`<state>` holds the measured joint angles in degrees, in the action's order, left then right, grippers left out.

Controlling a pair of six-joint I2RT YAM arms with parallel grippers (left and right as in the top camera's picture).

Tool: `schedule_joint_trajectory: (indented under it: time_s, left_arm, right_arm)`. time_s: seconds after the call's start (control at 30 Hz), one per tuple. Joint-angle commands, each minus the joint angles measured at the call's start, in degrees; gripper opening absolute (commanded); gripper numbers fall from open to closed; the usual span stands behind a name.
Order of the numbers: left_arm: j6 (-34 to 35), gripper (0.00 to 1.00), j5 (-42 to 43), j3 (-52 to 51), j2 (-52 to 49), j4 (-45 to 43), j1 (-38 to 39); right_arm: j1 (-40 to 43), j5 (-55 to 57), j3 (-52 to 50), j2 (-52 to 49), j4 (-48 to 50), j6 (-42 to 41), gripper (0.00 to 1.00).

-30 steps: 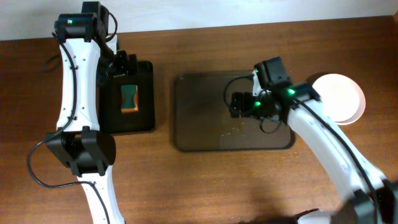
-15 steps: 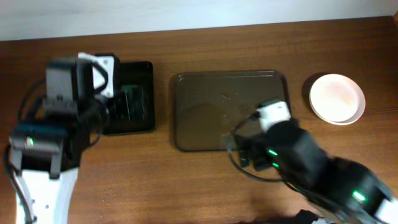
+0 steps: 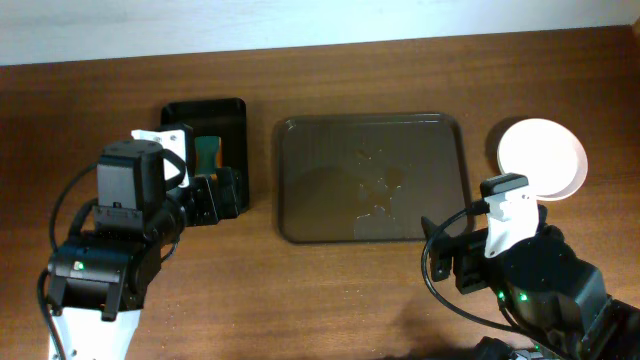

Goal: Clean dirty plates on tray and stack at the side

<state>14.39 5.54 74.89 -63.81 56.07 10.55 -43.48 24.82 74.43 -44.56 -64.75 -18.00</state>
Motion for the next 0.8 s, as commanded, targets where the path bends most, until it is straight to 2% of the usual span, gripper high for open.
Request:
schedule_joint_trajectory:
  time_s: [0.0,0.17,0.27,0.3,0.37,0.47,0.57,0.63,0.77]
  left_arm:
    - [0.37,1.00,-0.48,-0.39,0.55,-0.26,0.17]
    - [0.37,1.00,-0.48,-0.39,0.55,-0.28,0.17]
    - [0.37,1.00,-0.48,-0.39,0.55,-0.26,0.17]
    - [0.37,1.00,-0.48,-0.39,0.55,-0.26,0.17]
    - [0.37,1.00,-0.48,-0.39,0.55,-0.26,0.17]
    - [0.37,1.00,-0.48,-0.39,0.55,-0.28,0.17]
    - [0.37,1.00,-0.46,-0.39,0.55,-0.28,0.17]
    - [0.37,1.00,-0.48,-0.39,0.55,-0.26,0.17]
    - [0.37,1.00,-0.48,-0.39,0.55,-0.28,0.17]
  right_arm:
    - [0.17,1.57,0.63,-0.07,-1.07,0.48,0.98]
    - [0.17,1.44,0.42,-0.02,-6.38,0.66,0.98]
    - [4.07,-1.11,-2.62,1.29,-7.78,0.63,0.98]
    - [7.78,-3.23,-6.14,3.06,-6.71,0.63,0.98]
    - [15.19,-4.85,-15.43,8.48,0.11,0.66,0.98]
    - [26.38,-9.94,-32.39,21.66,16.85,0.63,0.98]
    - [32.81,-13.51,-46.53,35.54,28.35,0.63,0.99]
    - [34.77,-13.92,-53.31,43.60,32.54,0.63,0.98]
    - [37.38,-13.92,-58.95,44.35,38.56,0.61,0.98]
